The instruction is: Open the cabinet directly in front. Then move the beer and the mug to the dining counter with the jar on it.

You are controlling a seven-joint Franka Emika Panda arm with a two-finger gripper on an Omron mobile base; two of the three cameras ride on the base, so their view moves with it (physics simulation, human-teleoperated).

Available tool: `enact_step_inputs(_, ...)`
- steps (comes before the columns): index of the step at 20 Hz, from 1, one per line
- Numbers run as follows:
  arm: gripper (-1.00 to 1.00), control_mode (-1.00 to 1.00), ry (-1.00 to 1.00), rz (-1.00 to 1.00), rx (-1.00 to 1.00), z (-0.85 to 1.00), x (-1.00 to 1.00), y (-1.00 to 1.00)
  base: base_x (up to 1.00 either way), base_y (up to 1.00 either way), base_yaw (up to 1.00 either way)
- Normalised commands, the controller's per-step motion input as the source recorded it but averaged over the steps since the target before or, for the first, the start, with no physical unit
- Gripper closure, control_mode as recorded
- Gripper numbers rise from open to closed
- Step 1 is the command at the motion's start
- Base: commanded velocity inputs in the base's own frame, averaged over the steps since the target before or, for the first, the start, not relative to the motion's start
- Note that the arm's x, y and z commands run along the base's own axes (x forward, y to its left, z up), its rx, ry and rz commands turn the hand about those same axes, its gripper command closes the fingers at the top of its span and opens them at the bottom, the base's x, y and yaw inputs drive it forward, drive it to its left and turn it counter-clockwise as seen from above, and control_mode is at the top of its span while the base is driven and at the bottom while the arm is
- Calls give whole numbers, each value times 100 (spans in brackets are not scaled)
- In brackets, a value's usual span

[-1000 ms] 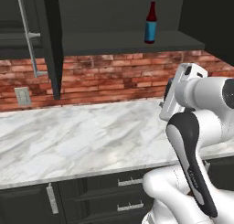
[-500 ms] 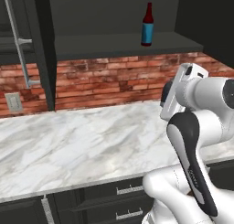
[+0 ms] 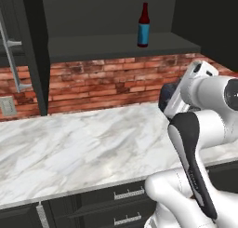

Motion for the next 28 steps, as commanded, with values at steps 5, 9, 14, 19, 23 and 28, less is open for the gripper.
enact_step_inputs(5, -100, -100, 1, -53, 12, 61, -1, -6, 0, 0, 0)
enact_step_inputs(9, -100, -100, 5, -48, 23, 58, 0, -4, 0, 0, 0)
enact_step_inputs(14, -100, -100, 1, -30, 36, 57, -7, -40, 0, 0, 0)
enact_step_inputs(19, -100, -100, -3, -11, 50, 19, -24, -41, 0, 0, 0)
enact_step_inputs(23, -100, -100, -14, 0, 12, 2, -12, -1, 0, 0, 0)
enact_step_inputs(28, -100, -100, -20, 0, 18, 4, 0, 12, 0, 0, 0)
